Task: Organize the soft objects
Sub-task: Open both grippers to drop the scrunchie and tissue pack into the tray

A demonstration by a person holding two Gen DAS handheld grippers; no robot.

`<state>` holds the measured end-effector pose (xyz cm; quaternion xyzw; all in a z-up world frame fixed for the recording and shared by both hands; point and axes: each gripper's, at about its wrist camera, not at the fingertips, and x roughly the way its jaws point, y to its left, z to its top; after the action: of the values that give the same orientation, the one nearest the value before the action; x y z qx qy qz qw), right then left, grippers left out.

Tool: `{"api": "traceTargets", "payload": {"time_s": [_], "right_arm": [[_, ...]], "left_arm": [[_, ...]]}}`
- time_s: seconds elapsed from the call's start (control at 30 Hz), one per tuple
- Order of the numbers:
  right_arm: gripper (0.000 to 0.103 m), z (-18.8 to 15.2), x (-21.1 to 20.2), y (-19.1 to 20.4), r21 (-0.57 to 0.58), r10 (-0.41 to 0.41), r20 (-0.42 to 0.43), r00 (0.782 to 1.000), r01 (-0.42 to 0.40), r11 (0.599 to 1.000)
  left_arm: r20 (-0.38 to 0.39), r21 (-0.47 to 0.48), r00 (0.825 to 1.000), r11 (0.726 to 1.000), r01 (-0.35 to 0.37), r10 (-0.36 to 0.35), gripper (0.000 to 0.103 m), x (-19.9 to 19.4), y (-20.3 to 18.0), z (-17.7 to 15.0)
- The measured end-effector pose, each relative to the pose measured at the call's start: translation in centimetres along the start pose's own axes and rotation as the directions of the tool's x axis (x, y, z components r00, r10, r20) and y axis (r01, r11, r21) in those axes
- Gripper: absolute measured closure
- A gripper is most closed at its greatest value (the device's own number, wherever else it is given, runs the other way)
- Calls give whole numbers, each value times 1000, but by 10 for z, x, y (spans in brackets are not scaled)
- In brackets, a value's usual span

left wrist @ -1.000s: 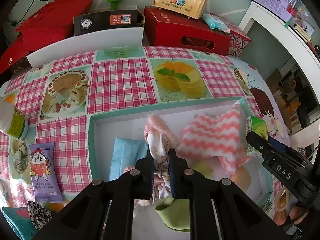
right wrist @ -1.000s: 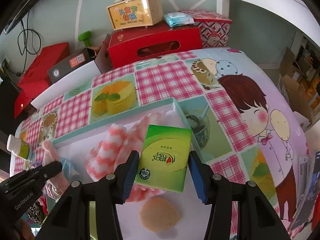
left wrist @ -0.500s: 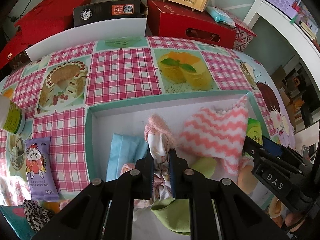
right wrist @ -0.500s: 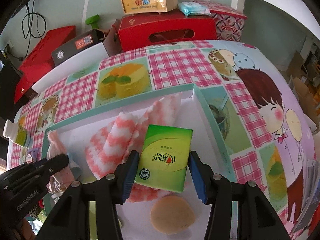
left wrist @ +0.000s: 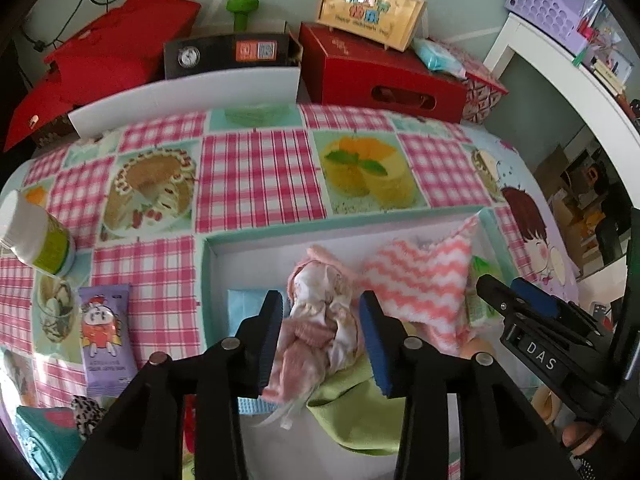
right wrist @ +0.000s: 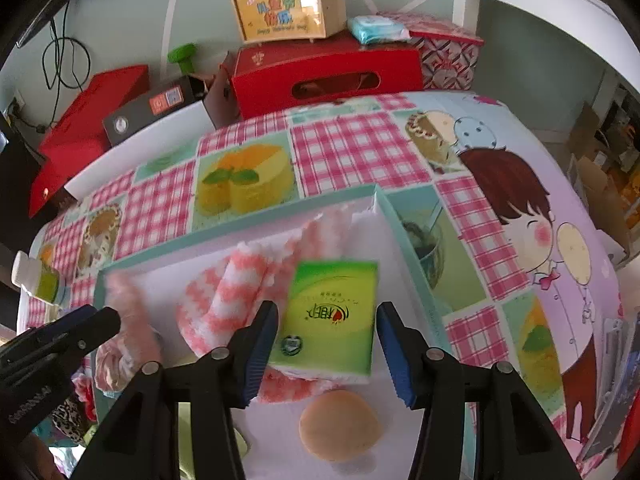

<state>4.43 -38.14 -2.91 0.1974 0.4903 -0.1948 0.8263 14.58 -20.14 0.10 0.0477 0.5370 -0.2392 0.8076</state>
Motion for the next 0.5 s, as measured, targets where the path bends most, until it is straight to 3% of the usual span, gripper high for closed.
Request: {"api": "traceTargets", "payload": {"time_s": [0.23,0.5], "right_arm": [[44,1,-13,1,-1,1,34,999,-1,1000],[44,1,-13,4,-17,0,31,1000,1,1000]], "left_arm": [[36,5,999,1000,-4,3,61,-17,1,2],[26,-2,1000,1000,-14,15,60,-13,3,2]]}}
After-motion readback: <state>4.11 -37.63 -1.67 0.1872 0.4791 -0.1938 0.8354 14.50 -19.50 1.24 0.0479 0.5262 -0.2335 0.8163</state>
